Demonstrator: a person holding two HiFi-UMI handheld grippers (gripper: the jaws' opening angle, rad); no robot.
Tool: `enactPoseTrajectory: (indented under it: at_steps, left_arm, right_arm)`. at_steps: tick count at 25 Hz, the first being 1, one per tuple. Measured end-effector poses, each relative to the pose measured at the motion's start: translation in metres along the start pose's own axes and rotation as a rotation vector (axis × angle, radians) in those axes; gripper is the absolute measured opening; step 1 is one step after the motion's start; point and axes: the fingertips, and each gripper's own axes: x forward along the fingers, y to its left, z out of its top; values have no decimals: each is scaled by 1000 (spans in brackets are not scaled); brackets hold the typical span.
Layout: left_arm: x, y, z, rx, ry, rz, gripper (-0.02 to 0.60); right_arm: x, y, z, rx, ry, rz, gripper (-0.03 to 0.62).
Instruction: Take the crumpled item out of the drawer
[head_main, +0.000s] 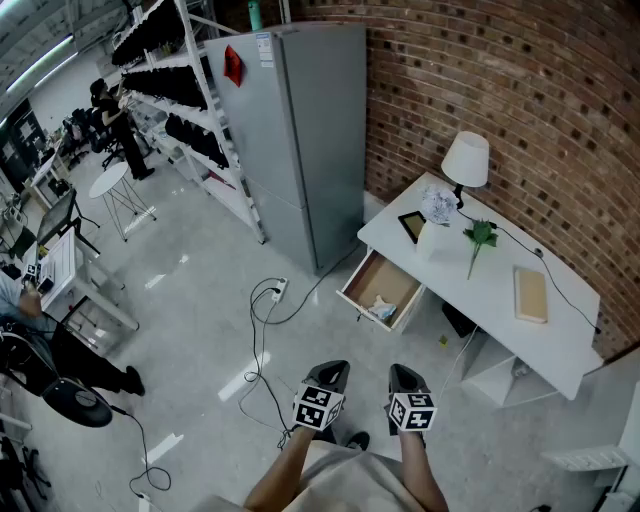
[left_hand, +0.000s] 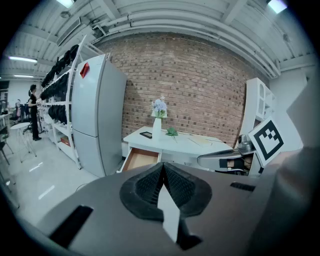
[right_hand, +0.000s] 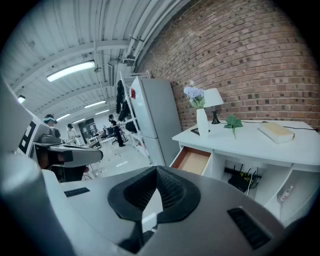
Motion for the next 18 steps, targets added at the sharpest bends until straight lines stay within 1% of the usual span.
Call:
enactPoseTrajectory:
  at_steps: [3, 5, 10, 13, 15, 18]
  left_arm:
    - [-5, 1, -10, 18, 27, -17, 17]
    - [-10, 7, -12, 18, 31, -7, 17]
    - [-11, 7, -7, 2, 21, 10, 17]
    - [-16, 7, -8, 6, 20, 17, 17]
    - [-16, 15, -8, 8, 23, 27, 17]
    - [-9, 35, -16, -28, 51, 46, 17]
  right_arm:
    - [1, 7, -9, 14, 4, 4, 25]
    - [4, 15, -10, 13, 4, 17, 25]
    - [3, 15, 1, -12, -13, 36, 25]
    - [-1, 9, 5, 22, -53, 19, 25]
    - [0, 6, 10, 34, -73, 22, 25]
    - [2, 2, 16, 65, -93, 43, 25]
